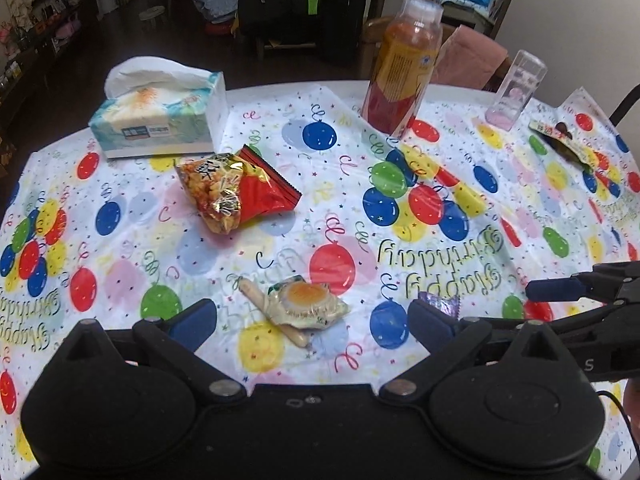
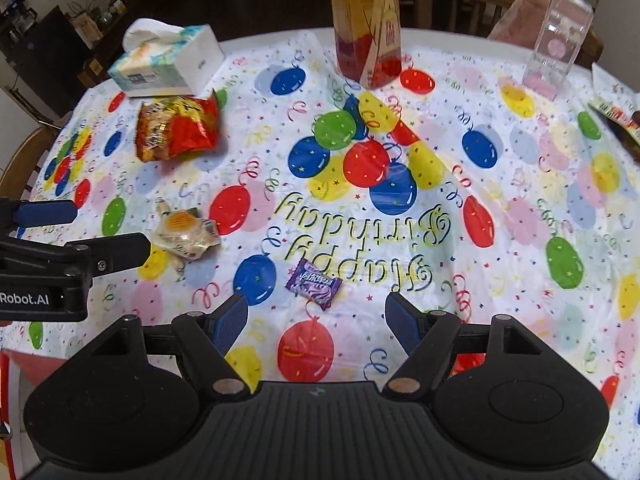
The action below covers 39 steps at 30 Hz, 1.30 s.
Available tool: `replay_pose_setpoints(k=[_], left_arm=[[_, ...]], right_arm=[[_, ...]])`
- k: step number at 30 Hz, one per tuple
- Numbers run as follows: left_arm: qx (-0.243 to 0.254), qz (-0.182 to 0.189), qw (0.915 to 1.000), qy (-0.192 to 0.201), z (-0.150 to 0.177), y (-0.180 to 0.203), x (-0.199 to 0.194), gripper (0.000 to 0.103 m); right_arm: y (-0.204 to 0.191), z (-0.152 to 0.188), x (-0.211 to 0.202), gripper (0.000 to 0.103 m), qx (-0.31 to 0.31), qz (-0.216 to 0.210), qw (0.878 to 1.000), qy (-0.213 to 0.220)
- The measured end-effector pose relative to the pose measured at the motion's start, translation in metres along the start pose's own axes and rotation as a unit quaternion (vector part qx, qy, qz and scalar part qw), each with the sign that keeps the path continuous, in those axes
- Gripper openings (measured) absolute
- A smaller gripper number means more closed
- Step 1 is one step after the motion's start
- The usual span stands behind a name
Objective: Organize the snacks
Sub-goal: 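Lift both open tools out of the box back toward the table snacks, then grasp the round orange-faced snack with left tool while right tool grasps purple candy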
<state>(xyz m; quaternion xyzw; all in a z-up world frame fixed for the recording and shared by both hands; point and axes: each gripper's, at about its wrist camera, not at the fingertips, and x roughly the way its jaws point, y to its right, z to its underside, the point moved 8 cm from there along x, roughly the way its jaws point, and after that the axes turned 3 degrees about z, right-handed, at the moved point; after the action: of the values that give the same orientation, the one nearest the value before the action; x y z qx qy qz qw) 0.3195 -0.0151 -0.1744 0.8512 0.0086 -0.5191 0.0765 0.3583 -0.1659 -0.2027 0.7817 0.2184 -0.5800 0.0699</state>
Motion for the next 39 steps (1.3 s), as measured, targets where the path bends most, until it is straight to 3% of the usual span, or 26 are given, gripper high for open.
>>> replay_pose_setpoints(k=[11, 18, 24, 28, 34, 39], left_arm=[[-0.017, -0.016, 0.9986, -0.048, -0.002, -0.012, 0.053, 0.088], [-0.014, -0.022, 0.9978, -0.060, 0.000, -0.010, 0.065, 0.080], [-0.007, -0.026, 0.9974, -0.067, 0.001, -0.006, 0.072, 0.065], [-0.006, -0.031, 0.9971, -0.069, 0.001, -0.007, 0.074, 0.049], [-0.005, -0.028, 0.9980, -0.057, -0.003, -0.007, 0.071, 0.037], [-0.005, -0.026, 0.9982, -0.053, -0.002, -0.007, 0.067, 0.033]], right_arm=[[0.003, -0.006, 0.044, 0.075, 0.005, -0.008, 0.999, -0.030], [-0.003, -0.006, 0.057, 0.057, -0.008, -0.007, 0.999, -0.039], [-0.014, -0.003, 0.065, 0.038, -0.042, 0.018, 0.998, -0.042], [-0.018, -0.001, 0.065, 0.033, -0.062, 0.034, 0.997, -0.034], [-0.020, -0.001, 0.062, 0.020, -0.060, 0.041, 0.997, -0.028], [-0.014, -0.001, 0.057, 0.018, -0.037, 0.036, 0.998, -0.023]])
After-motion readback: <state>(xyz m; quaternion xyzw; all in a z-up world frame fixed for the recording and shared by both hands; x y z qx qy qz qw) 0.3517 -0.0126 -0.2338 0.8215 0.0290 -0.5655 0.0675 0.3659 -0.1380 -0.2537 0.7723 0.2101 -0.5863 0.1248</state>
